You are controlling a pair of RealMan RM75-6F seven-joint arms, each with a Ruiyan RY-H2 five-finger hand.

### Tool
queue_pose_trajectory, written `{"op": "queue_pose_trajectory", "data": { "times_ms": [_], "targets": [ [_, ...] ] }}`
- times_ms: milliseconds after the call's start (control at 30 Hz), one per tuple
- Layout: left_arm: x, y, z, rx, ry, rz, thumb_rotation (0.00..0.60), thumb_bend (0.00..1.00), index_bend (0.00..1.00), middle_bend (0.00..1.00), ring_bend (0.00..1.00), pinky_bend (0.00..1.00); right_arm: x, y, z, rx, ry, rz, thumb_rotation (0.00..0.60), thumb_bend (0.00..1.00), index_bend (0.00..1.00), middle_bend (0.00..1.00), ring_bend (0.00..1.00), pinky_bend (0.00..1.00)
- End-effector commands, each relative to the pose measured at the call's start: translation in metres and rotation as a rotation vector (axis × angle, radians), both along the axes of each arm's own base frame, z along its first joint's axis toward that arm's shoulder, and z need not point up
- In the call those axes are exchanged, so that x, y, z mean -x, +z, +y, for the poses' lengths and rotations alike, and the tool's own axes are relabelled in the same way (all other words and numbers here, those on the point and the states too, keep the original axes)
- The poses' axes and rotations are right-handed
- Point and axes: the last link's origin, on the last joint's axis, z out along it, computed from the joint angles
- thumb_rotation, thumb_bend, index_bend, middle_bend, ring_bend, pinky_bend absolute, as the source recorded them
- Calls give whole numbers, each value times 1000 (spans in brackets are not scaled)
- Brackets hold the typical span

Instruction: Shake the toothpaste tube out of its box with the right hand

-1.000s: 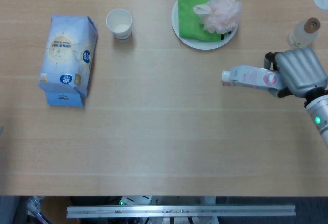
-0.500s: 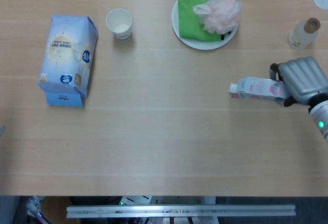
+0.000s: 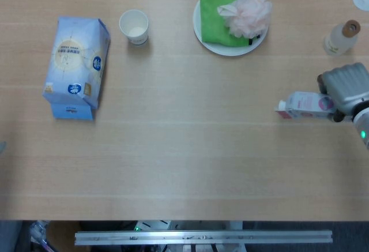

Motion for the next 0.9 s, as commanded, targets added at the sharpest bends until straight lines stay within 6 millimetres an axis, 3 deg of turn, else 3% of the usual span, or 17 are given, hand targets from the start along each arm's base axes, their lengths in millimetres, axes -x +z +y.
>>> {"op": "queue_pose_trajectory", "data": {
  "times_ms": [33,300,900],
  "targets": [
    [0,0,0,1,0,-1,600,116,400,365,372,527,-22,15,-4,4,27,105,600,384,667,690,594,657],
    [0,-1,0,2,-2,-4,600,116,400,365,372,527,-41,24,-8,26,40,132,600,384,667,689,594,656],
    [-1,-1,0,0,-3,-3,600,116,400,365,373,527,-26,17,1,68,70,49,600,385,667,689,594,657]
  ]
}}
